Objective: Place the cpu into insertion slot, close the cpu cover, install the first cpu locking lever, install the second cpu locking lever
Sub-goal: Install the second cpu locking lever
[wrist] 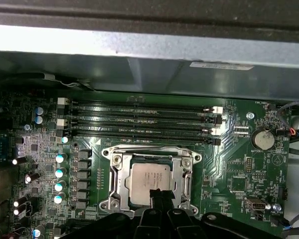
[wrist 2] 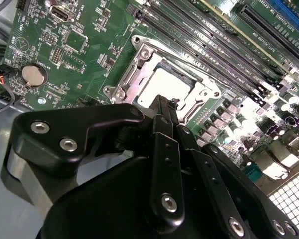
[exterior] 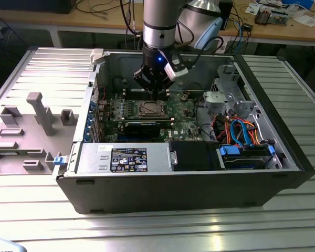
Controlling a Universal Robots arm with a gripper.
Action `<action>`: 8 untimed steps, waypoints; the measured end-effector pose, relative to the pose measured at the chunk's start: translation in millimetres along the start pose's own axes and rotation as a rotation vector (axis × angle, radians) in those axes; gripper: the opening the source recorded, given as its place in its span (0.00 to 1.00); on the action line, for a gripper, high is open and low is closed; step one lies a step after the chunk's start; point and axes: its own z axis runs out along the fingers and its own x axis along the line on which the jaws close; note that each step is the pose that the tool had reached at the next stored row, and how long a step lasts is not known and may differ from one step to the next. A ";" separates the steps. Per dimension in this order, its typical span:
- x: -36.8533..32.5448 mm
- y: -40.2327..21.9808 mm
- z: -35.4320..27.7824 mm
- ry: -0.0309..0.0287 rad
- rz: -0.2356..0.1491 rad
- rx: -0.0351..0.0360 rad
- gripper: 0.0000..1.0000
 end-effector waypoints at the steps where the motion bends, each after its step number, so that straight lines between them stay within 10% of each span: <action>1: 0.0 -0.3 0.0 0.0000 0.000 0.0000 0.11; 8: 0.2 -3.1 0.4 0.0000 0.000 0.0000 0.11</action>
